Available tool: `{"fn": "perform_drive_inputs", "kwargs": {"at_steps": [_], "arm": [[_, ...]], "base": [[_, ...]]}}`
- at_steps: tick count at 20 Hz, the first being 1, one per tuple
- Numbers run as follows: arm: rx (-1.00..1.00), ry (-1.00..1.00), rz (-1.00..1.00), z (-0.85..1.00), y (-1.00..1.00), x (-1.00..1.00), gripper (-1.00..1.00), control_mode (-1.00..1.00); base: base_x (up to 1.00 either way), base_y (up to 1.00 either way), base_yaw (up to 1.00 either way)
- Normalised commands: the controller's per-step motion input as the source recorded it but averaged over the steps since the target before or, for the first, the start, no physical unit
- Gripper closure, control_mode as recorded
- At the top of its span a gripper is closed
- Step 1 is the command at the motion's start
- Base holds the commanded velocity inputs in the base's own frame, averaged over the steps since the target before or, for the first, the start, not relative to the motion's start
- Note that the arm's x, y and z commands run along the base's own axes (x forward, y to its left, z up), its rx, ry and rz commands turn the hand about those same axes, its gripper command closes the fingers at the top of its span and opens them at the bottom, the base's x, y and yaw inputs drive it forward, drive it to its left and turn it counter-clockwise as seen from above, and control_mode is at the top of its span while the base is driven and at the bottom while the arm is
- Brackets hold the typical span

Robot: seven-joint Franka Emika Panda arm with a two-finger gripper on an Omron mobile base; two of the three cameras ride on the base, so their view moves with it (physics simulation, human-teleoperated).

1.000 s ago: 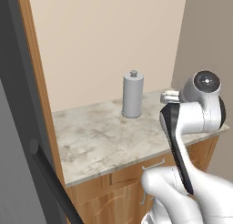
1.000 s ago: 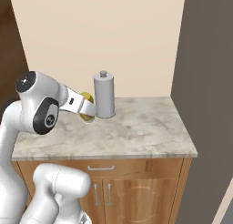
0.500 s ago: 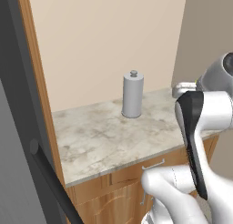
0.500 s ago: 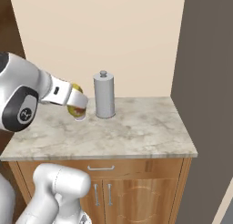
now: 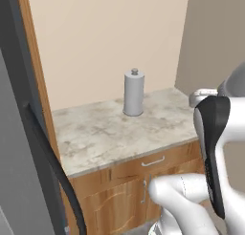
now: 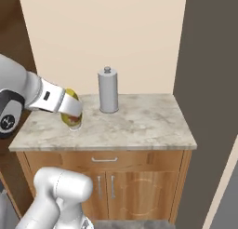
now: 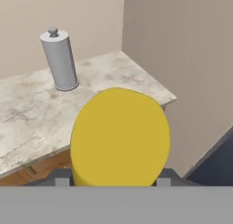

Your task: Place the condiment bottle and mustard from the counter to the top shelf of the fridge. If the existing items in the fridge are on the top shelf, move them to other shelves.

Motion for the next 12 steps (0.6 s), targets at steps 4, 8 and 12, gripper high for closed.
{"fn": "perform_drive_inputs", "kwargs": {"at_steps": [4, 8, 12], "arm": [[0.0, 0.0, 0.0, 0.0, 0.0, 0.0, 1.0, 1.0], [0.0, 0.0, 0.0, 0.0, 0.0, 0.0, 1.0, 1.0], [0.0, 0.0, 0.0, 0.0, 0.0, 0.0, 1.0, 1.0]], "base": [[-1.0, -0.71, 0.16], [-1.0, -0.41, 0.33], [-1.0, -0.08, 0.46]]}}
